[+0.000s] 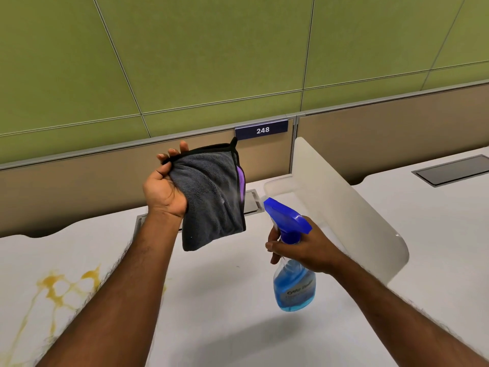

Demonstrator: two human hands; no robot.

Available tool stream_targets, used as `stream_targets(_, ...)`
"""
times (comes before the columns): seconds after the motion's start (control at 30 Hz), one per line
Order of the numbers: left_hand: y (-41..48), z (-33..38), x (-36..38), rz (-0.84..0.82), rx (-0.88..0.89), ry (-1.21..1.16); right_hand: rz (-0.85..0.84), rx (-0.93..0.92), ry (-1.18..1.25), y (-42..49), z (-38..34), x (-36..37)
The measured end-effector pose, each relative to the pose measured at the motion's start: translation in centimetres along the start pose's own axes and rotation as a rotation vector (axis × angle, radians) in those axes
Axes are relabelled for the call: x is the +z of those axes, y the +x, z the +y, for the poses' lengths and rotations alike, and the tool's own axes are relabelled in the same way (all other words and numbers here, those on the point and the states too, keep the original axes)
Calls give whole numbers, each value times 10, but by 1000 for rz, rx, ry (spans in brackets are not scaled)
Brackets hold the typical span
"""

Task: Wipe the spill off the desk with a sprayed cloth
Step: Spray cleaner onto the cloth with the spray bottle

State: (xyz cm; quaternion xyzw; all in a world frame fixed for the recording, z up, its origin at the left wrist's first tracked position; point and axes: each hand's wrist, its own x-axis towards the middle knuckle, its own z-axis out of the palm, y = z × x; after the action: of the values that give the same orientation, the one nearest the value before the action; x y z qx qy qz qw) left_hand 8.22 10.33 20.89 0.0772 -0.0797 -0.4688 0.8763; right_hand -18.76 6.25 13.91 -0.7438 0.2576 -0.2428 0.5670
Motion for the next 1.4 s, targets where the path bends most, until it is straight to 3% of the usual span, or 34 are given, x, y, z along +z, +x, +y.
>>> stream_targets(0.4, -5, -15, -16, 23, -44, 90, 104, -27, 49, -4, 31, -16)
stream_targets(0.83, -12, -35, -45, 39, -57, 277, 486, 58, -69, 39, 85, -50)
stream_targets(1.27, -29, -54, -56, 57, -24, 619, 605, 114, -156, 48, 120, -59)
stream_targets(1.4, -37, -52, -63, 31, -22, 756, 568, 189, -173, 36, 123, -64)
